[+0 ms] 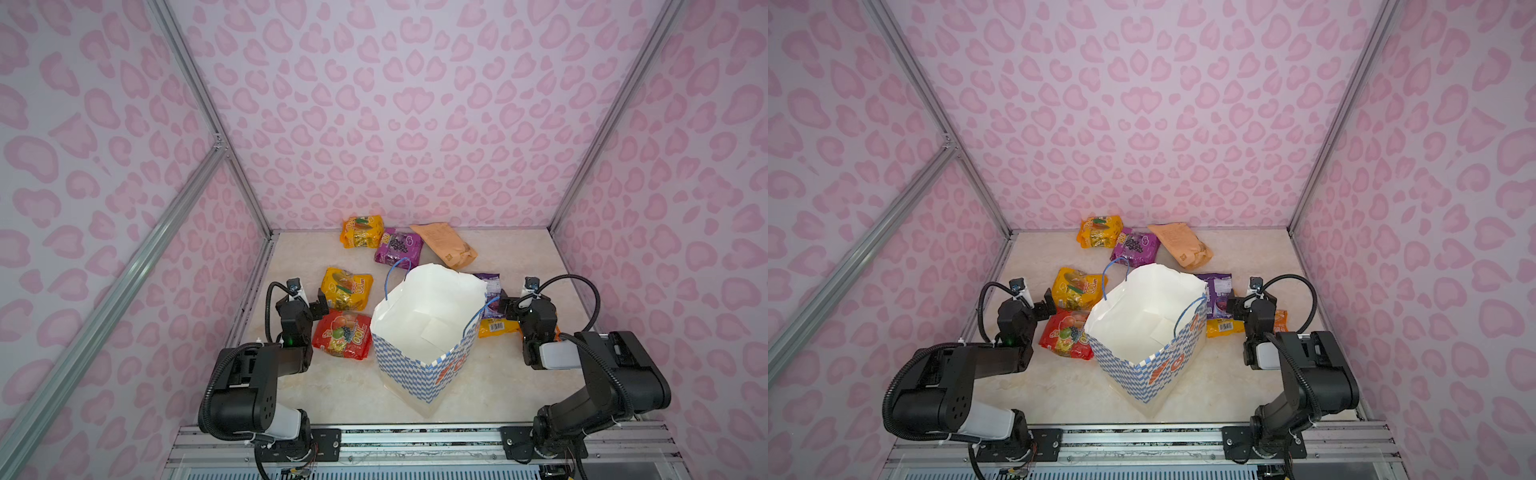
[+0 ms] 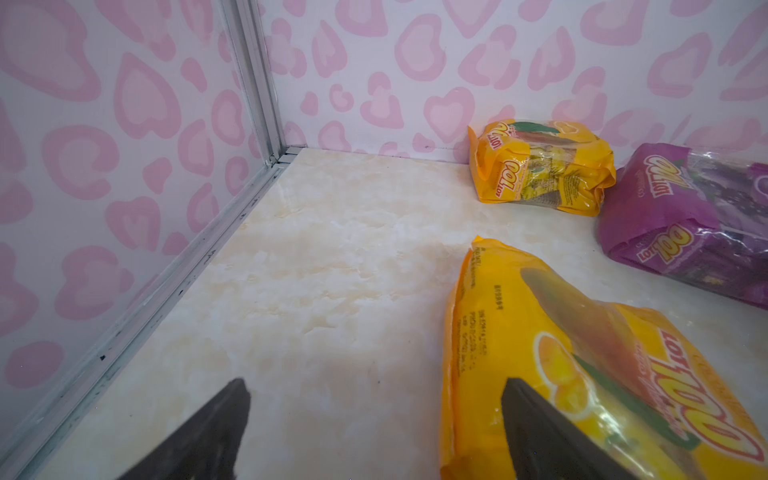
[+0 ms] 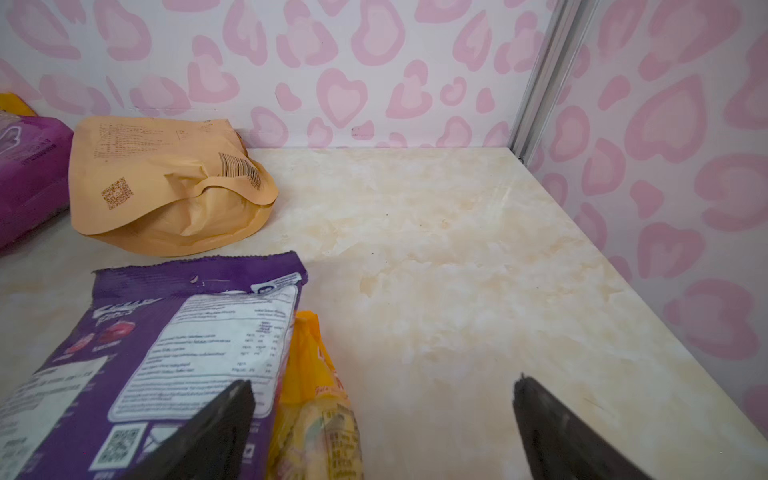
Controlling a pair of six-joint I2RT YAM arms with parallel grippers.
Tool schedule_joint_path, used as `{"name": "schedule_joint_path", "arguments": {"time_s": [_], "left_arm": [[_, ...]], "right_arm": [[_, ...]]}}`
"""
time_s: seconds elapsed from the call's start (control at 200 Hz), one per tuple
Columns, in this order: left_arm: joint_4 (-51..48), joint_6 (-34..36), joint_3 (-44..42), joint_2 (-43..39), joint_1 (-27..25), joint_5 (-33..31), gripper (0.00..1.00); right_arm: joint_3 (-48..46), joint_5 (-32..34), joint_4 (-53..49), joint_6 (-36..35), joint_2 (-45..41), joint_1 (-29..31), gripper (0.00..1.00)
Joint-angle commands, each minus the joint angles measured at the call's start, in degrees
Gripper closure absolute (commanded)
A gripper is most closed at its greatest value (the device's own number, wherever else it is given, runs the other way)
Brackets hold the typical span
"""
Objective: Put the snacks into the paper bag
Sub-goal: 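Raise both arms from rest toward the paper bag and snacks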
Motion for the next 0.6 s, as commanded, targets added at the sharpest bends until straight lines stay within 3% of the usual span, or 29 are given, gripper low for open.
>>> {"name": "schedule_joint_path", "arguments": {"time_s": [0.0, 0.595], "left_arm": [[1.0, 0.6, 0.0, -0.3, 0.1, 1.9, 0.03], [1.0, 0.6, 0.1, -0.3, 0.1, 1.9, 0.03]], "right_arm": [[-0.2, 0.5, 1.6, -0.5, 0.0, 0.1, 0.0], [0.0, -0.2, 1.4, -0.2, 0.1, -0.2, 0.0]]}}
